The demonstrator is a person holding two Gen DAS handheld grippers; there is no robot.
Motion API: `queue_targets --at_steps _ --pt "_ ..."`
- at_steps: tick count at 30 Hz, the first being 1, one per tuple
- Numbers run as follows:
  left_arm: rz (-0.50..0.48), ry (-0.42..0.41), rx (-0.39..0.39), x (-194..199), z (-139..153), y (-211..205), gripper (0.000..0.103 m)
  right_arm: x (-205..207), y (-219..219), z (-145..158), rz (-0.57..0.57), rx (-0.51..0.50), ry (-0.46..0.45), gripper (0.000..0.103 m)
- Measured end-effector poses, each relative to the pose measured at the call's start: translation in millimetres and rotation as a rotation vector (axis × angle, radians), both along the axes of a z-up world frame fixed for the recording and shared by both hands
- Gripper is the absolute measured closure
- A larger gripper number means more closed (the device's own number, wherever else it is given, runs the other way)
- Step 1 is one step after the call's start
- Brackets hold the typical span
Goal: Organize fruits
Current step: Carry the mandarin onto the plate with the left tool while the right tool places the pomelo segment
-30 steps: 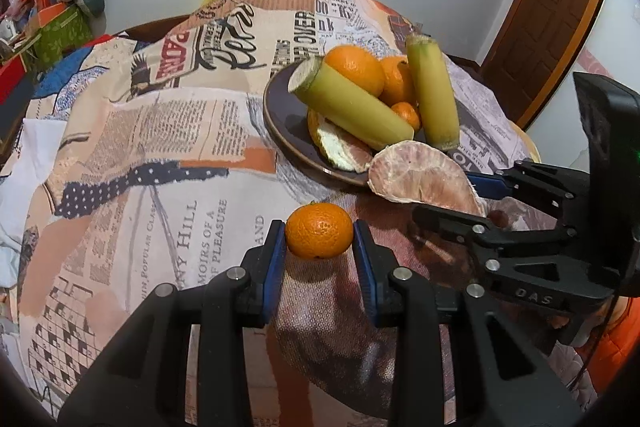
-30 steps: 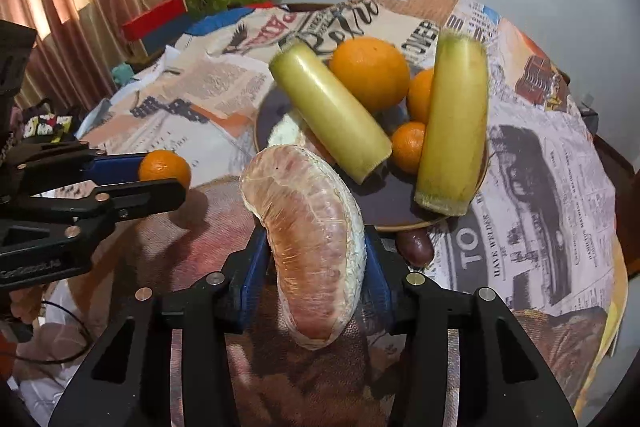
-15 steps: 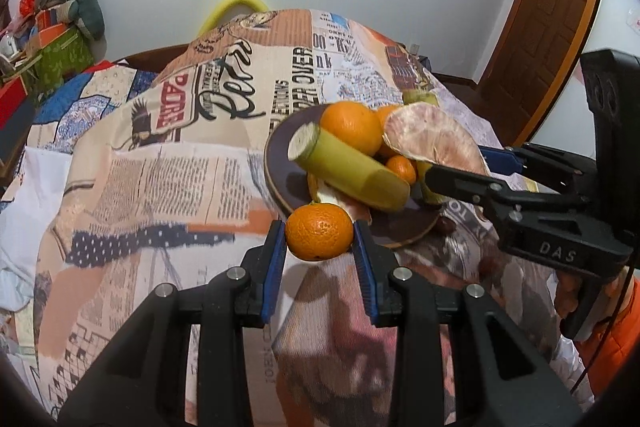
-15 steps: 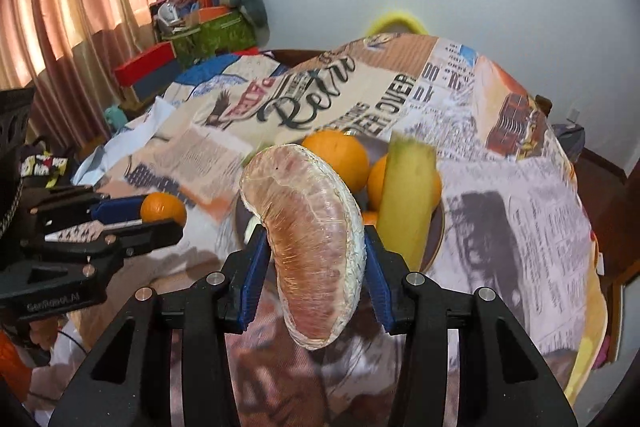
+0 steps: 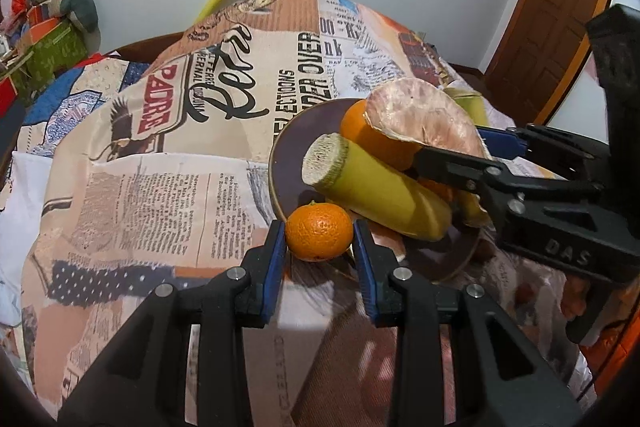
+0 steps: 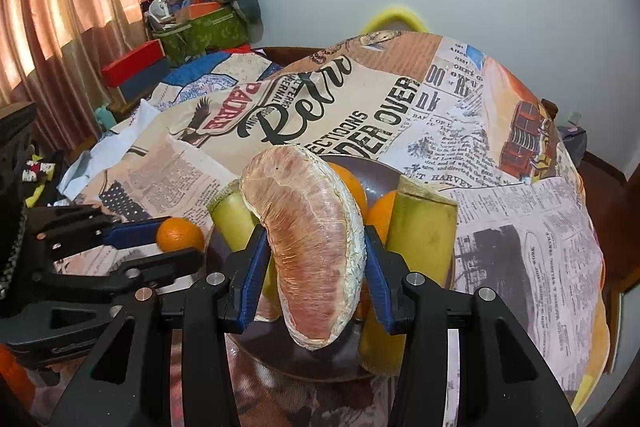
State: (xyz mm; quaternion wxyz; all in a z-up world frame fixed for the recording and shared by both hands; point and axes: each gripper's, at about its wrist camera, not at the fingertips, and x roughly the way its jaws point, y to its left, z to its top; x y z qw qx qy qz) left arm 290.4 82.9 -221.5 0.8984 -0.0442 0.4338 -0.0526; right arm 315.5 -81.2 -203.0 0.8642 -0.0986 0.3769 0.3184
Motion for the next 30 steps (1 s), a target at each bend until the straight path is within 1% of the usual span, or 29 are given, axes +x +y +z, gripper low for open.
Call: queue_targets --at_steps 7,11,13,16,18,20,23,25,30 --pt "-0.004 0.016 0.006 13.6 -10.7 -0.3 0.069 4.6 3.9 -9.4 0.015 -0.006 0.021 0.060" --pt "-0.011 0.032 -0.013 17.3 -14.9 0.3 0.070 5.5 3.0 -9.7 0.015 0.004 0.029 0.060" --pt "-0.016 0.037 -0.004 17.9 -15.1 -1.6 0.069 6.7 2.7 -10.1 0.015 0.007 0.032 0.060" --pt "-0.018 0.041 0.004 18.6 -15.5 -3.3 0.064 7.8 2.1 -10.6 0.019 0.010 0.046 0.059" --pt "-0.014 0.044 -0.003 18.1 -15.4 -2.6 0.056 7.6 2.4 -10.9 0.022 0.009 0.054 0.058" --pt "-0.009 0.038 -0.004 16.3 -13.7 -2.2 0.053 5.8 2.7 -10.7 0.024 0.005 0.052 0.056" --pt "-0.009 0.031 -0.001 12.4 -9.8 -2.4 0.053 3.8 1.5 -9.0 0.024 0.005 0.046 0.052" --pt "-0.008 0.026 -0.002 8.8 -6.7 -2.7 0.053 1.8 -1.0 -6.2 0.018 0.014 0.041 0.047" --pt "0.002 -0.001 -0.003 -3.1 6.7 -2.2 0.053 -4.3 -10.9 4.0 -0.004 0.030 0.022 0.046"
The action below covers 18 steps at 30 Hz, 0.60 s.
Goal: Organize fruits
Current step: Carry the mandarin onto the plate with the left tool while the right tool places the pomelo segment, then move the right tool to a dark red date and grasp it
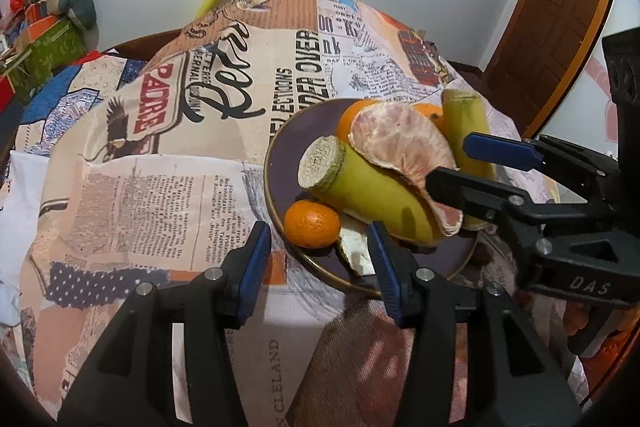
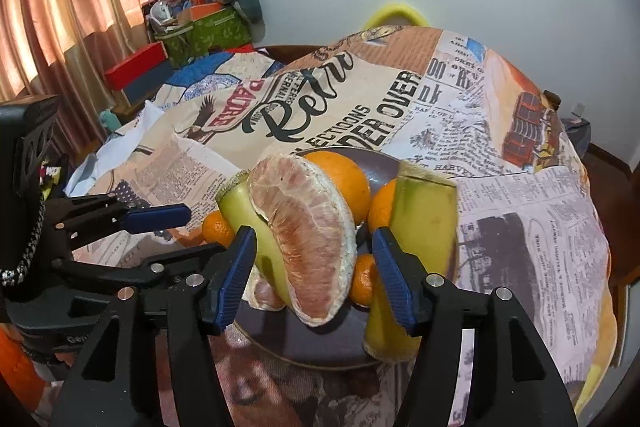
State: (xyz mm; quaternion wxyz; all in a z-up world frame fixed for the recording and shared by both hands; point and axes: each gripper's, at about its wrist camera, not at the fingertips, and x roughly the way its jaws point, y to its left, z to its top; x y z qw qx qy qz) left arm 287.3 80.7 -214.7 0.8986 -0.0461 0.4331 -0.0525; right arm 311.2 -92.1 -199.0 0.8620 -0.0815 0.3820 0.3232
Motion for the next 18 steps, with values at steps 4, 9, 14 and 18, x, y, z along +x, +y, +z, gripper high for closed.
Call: queue_targets --at_steps 4,9,14,18 --pt "0.011 -0.028 -0.001 -11.2 14.6 0.5 0.053 -7.9 -10.3 12.4 -0.019 0.017 -0.019 0.046" --pt "0.019 -0.074 -0.002 -29.7 37.7 -2.6 0.053 -23.5 -26.0 32.4 -0.046 0.041 -0.057 0.046" --pt "0.018 -0.118 -0.002 -51.5 59.1 -9.5 0.052 -44.2 -44.0 50.1 -0.071 0.061 -0.097 0.046" --pt "0.024 -0.149 0.006 -66.2 69.5 -15.1 0.045 -58.2 -56.1 55.5 -0.091 0.055 -0.121 0.046"
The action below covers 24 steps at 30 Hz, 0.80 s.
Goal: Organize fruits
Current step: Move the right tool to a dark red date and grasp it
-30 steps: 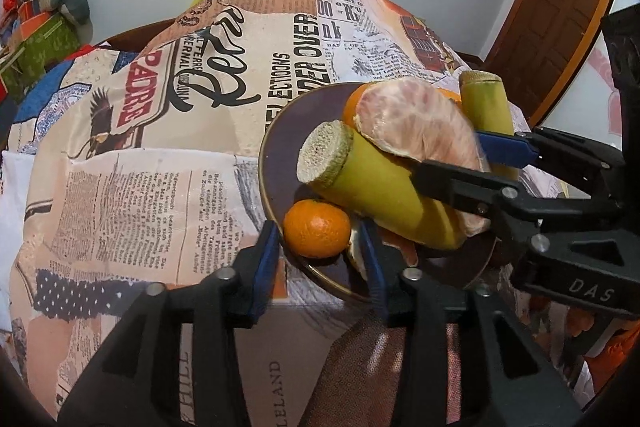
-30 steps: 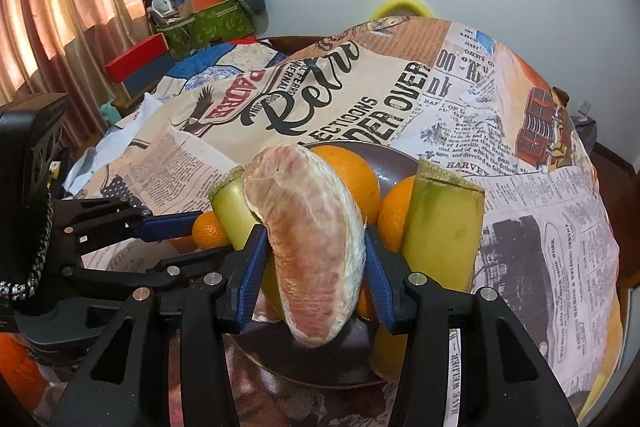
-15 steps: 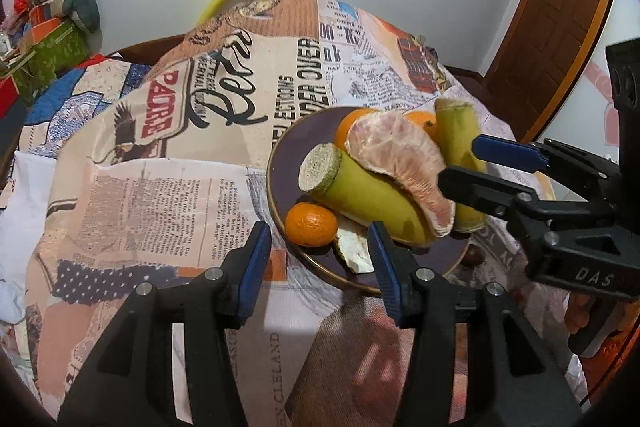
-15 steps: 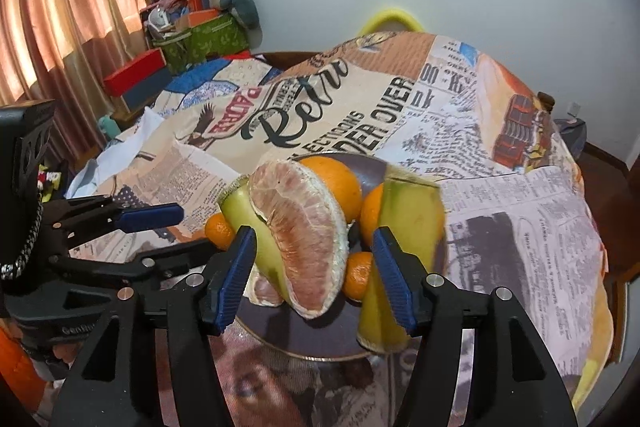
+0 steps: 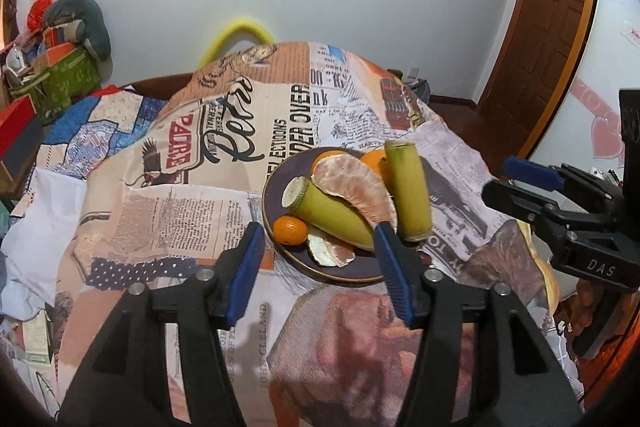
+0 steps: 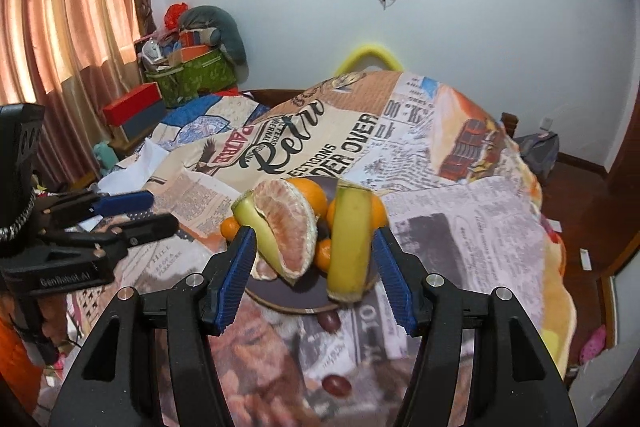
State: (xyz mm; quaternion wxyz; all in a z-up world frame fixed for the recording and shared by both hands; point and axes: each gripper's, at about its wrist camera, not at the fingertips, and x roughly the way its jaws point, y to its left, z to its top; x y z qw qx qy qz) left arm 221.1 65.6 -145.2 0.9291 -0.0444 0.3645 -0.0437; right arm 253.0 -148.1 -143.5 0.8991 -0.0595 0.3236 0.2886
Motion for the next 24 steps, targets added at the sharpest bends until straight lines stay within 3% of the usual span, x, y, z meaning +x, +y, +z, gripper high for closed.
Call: queue_targets --at_steps 9,19,24 --pt "-0.004 0.009 -0.006 -23.9 -3.6 -12.7 0.040 -25.0 -27.3 -23.0 -0.037 -0.033 0.041 0.044" --pt "-0.017 0.100 -0.025 -27.8 -39.4 -23.8 0.040 -28.9 -34.6 -86.4 -0.052 -0.079 0.193 0.044" --pt "-0.022 0.135 -0.027 -25.0 -55.4 -27.8 0.040 -27.5 -37.7 -102.4 -0.059 -0.060 0.238 0.044"
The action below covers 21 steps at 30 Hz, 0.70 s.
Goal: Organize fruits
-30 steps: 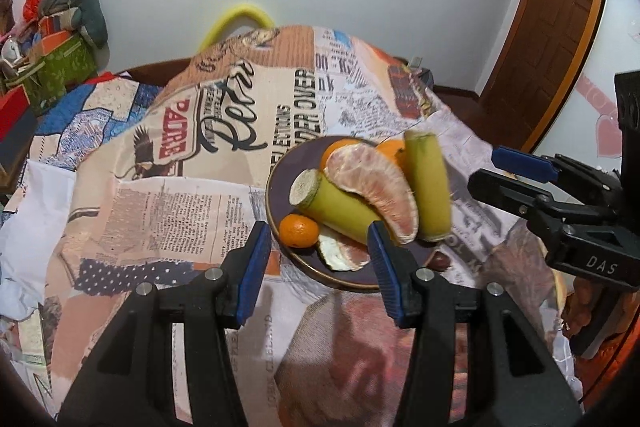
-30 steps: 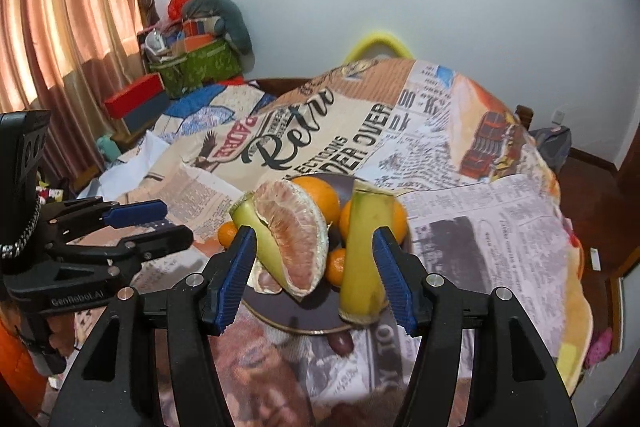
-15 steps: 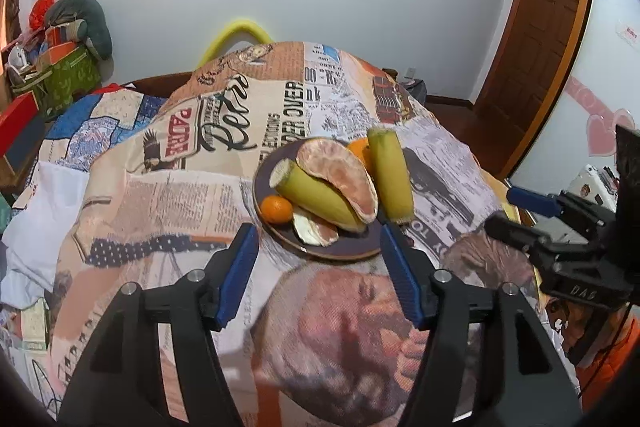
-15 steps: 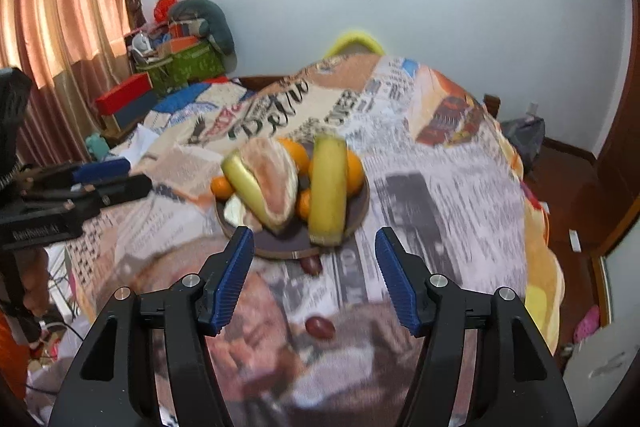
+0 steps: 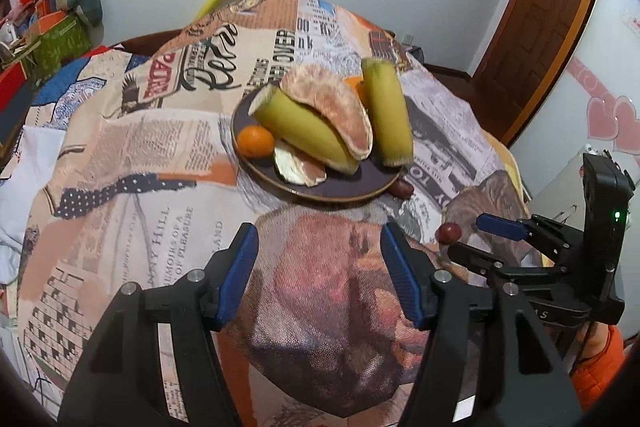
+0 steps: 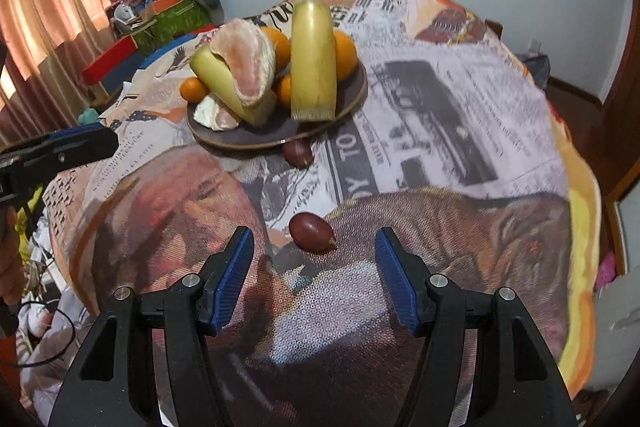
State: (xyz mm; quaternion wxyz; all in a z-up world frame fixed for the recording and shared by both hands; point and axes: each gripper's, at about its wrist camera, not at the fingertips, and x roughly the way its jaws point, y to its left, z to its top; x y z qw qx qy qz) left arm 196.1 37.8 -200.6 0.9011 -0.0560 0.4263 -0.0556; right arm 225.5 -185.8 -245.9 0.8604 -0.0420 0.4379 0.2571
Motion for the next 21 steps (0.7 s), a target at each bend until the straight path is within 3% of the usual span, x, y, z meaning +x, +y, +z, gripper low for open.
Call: queue_targets --at_steps 2,5,8,10,13,21 --pt "-0.006 0.013 0.005 2.5 -5.7 -1.7 0.040 1.8 -0.1 -3.9 0.001 0.010 0.011 0.045" --pt "-0.016 0.021 0.011 5.3 -11.5 -4.6 0.040 2.3 1.9 -6.5 0.009 0.001 0.006 0.055" --pt "-0.027 0.026 0.010 8.7 -14.4 -8.5 0.040 3.5 3.0 -8.0 0.017 -0.002 0.003 0.066" --pt "-0.034 0.027 0.008 12.0 -15.0 -11.9 0.040 3.6 4.0 -8.2 0.023 -0.005 0.002 0.080" --pt "-0.045 0.023 0.000 17.1 -14.9 -17.8 0.041 3.0 5.0 -7.8 0.035 0.001 -0.001 0.080" --pt "-0.102 0.047 0.002 34.6 -22.7 -44.9 0.058 7.4 -14.1 2.5 -0.007 0.056 -0.018 0.080"
